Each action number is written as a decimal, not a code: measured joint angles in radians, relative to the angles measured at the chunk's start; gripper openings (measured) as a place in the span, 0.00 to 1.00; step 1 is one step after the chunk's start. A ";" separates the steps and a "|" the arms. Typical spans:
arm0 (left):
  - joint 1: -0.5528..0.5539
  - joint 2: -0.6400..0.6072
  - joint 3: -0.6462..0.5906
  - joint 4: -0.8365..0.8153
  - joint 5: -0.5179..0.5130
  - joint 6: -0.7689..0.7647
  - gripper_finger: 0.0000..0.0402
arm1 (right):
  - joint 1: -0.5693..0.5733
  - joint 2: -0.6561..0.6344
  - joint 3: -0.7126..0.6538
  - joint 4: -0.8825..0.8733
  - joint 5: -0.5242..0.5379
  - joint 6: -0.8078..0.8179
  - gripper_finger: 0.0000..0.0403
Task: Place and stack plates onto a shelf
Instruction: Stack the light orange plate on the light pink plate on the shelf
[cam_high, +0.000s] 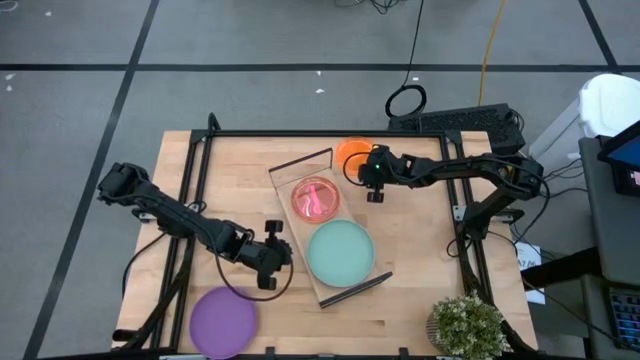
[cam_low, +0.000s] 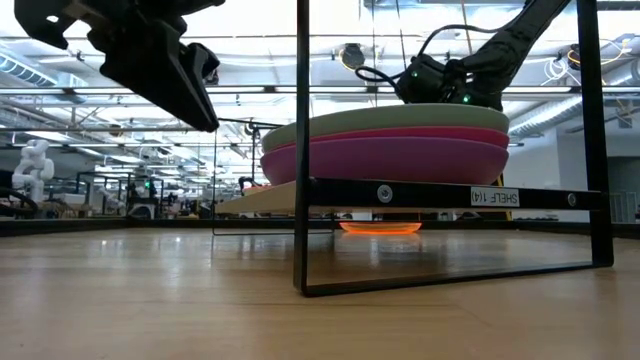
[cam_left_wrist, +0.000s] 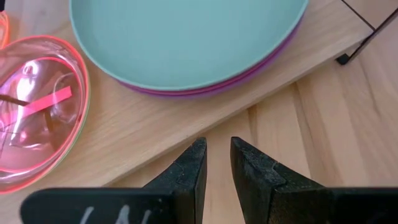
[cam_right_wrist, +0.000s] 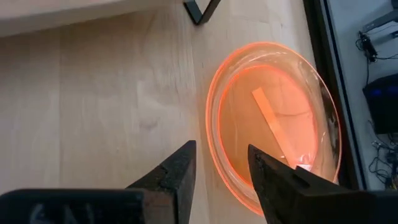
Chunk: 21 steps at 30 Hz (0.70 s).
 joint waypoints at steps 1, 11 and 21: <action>0.000 0.000 0.000 0.003 0.000 0.000 0.20 | 0.000 0.000 0.000 0.001 -0.014 0.007 0.32; -0.002 0.000 0.000 0.005 0.000 0.003 0.20 | 0.029 0.082 0.000 0.055 0.099 0.033 0.32; -0.008 0.000 0.000 0.004 0.000 0.006 0.20 | 0.005 0.149 0.000 0.121 0.106 -0.028 0.32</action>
